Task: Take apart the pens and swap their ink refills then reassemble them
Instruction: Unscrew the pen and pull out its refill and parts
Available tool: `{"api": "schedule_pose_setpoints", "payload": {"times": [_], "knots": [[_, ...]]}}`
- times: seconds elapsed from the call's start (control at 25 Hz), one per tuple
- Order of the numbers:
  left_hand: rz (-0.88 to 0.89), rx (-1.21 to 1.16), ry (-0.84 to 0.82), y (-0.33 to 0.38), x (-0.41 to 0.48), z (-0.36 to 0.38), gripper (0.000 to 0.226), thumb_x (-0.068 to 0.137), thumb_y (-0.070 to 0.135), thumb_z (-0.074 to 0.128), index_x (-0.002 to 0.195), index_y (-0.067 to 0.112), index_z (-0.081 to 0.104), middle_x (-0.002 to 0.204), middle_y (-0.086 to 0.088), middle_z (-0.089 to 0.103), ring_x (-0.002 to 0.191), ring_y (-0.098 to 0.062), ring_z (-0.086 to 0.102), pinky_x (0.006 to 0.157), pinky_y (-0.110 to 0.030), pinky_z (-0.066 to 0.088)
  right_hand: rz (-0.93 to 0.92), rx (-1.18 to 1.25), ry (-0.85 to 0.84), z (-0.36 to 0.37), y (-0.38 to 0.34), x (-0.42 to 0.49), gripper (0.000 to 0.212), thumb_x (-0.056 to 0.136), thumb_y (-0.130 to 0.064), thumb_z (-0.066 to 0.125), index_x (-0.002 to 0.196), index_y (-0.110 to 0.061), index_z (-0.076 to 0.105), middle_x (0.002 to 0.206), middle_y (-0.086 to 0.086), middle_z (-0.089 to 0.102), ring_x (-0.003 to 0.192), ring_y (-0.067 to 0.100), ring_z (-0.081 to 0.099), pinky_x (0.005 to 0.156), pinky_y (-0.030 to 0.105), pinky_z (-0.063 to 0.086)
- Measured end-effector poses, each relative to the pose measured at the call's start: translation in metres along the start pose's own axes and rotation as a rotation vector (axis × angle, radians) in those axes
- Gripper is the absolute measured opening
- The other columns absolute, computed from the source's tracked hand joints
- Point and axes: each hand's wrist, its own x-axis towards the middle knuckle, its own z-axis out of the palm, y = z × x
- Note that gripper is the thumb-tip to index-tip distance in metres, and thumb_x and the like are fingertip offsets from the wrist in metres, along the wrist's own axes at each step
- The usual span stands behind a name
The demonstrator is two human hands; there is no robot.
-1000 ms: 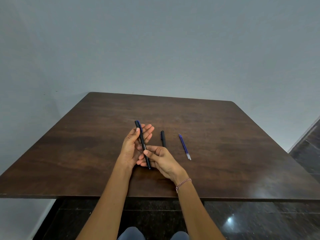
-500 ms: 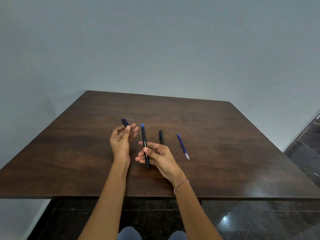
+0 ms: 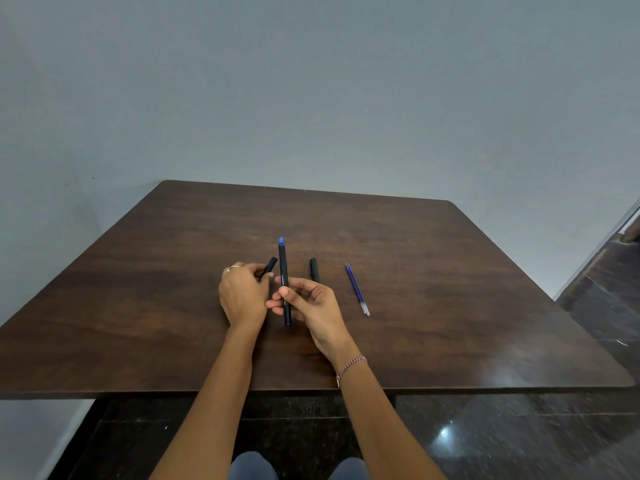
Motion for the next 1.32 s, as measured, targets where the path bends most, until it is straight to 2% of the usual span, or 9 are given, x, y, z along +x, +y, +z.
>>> {"api": "schedule_pose_setpoints", "payload": {"times": [0.36,0.56,0.64,0.76,0.84,0.96,1.08,1.2,1.32], "knots": [[0.000,0.056,-0.089,-0.004,0.006,0.004,0.027,0.083,0.029,0.069,0.107,0.020,0.070,0.096,-0.001,0.070,0.104,-0.024,0.057,0.084,-0.045,0.048,-0.005,-0.016,0.008,0.002,-0.003,-0.002,0.018,0.086,-0.006,0.066,0.104,-0.006,0.069,0.083,0.007,0.073,0.077,0.021,0.073,0.069,0.023,0.058],[0.019,0.063,-0.059,-0.007,0.006,0.007,0.038,0.082,0.030,0.069,0.116,0.013,0.065,0.100,-0.006,0.067,0.105,-0.027,0.055,0.083,-0.042,0.047,0.003,0.009,0.003,0.003,-0.004,-0.003,0.017,0.094,-0.008,0.054,0.107,-0.008,0.065,0.082,0.009,0.073,0.076,0.019,0.073,0.071,0.025,0.059],[0.024,-0.087,0.052,-0.007,0.007,0.006,0.035,0.085,0.031,0.066,0.112,0.008,0.067,0.103,-0.009,0.066,0.101,-0.026,0.056,0.080,-0.037,0.046,0.013,0.018,-0.006,0.003,-0.004,-0.004,0.019,0.096,-0.008,0.051,0.112,-0.009,0.061,0.083,0.009,0.073,0.077,0.019,0.073,0.071,0.025,0.059],[-0.093,-0.588,0.108,-0.006,0.008,0.001,0.025,0.092,0.023,0.058,0.103,0.004,0.070,0.094,-0.011,0.070,0.084,-0.018,0.065,0.077,-0.030,0.050,0.042,-0.015,-0.020,0.003,-0.006,-0.003,0.021,0.097,-0.008,0.048,0.116,-0.010,0.058,0.085,0.007,0.074,0.080,0.019,0.073,0.073,0.025,0.059],[-0.201,-0.952,0.001,-0.005,0.008,-0.003,0.022,0.094,0.016,0.055,0.103,0.001,0.068,0.086,-0.007,0.072,0.076,-0.012,0.068,0.072,-0.028,0.055,0.055,-0.054,-0.023,0.005,-0.005,-0.003,0.023,0.098,-0.008,0.047,0.119,-0.010,0.057,0.086,0.007,0.074,0.081,0.019,0.073,0.073,0.025,0.059],[-0.255,-1.284,-0.352,-0.002,0.007,-0.007,0.026,0.097,0.016,0.047,0.109,0.001,0.065,0.092,-0.007,0.075,0.089,-0.017,0.071,0.072,-0.022,0.057,0.037,-0.126,-0.007,0.008,-0.003,-0.004,0.026,0.098,-0.006,0.046,0.113,-0.024,0.057,0.087,0.009,0.073,0.078,0.018,0.073,0.072,0.025,0.059],[-0.279,-1.472,-0.585,-0.003,0.009,-0.007,0.031,0.099,0.017,0.041,0.113,0.000,0.062,0.107,-0.014,0.072,0.103,-0.024,0.067,0.079,-0.024,0.057,0.002,-0.185,0.013,0.009,-0.001,-0.004,0.026,0.097,-0.005,0.047,0.113,-0.023,0.058,0.086,0.010,0.072,0.077,0.018,0.072,0.072,0.025,0.059],[-0.290,-1.534,-0.663,-0.005,0.011,-0.006,0.028,0.097,0.011,0.042,0.115,0.002,0.062,0.114,-0.017,0.068,0.109,-0.025,0.065,0.083,-0.026,0.056,0.004,-0.251,0.048,0.007,0.001,-0.003,0.029,0.095,-0.006,0.052,0.124,-0.013,0.051,0.087,0.009,0.072,0.080,0.023,0.073,0.073,0.029,0.059],[-0.298,-1.520,-0.659,-0.006,0.011,-0.003,0.026,0.094,0.005,0.047,0.112,0.004,0.065,0.111,-0.016,0.070,0.107,-0.024,0.066,0.079,-0.026,0.058,0.023,-0.287,0.046,0.006,0.002,-0.003,0.029,0.094,-0.006,0.055,0.120,-0.018,0.048,0.091,0.012,0.071,0.082,0.025,0.072,0.076,0.033,0.059]]}}
